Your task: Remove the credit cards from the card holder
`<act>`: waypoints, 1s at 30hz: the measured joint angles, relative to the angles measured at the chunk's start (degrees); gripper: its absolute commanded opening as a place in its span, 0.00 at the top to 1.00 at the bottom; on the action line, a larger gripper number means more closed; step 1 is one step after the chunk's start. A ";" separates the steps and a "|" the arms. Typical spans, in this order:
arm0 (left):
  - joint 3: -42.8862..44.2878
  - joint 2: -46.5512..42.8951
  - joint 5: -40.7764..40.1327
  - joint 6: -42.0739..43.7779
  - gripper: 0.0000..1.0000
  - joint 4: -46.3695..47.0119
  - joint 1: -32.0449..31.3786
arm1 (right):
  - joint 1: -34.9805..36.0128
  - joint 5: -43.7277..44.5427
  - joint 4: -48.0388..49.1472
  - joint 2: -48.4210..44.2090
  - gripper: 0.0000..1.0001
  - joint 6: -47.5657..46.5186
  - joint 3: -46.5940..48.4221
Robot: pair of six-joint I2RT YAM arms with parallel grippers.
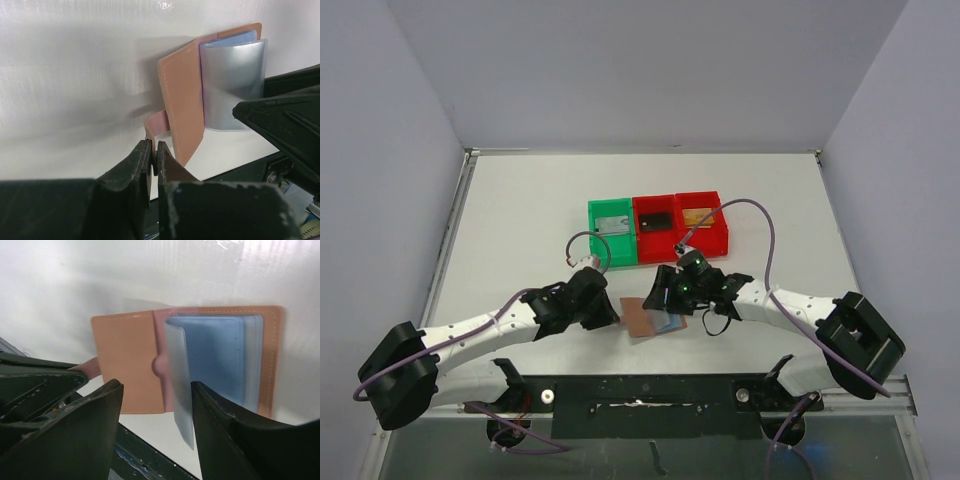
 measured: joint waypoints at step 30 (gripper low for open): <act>-5.86 -3.41 -0.09 -4.22 0.49 4.59 0.26 | 0.87 -11.93 23.78 8.90 0.69 9.55 -5.66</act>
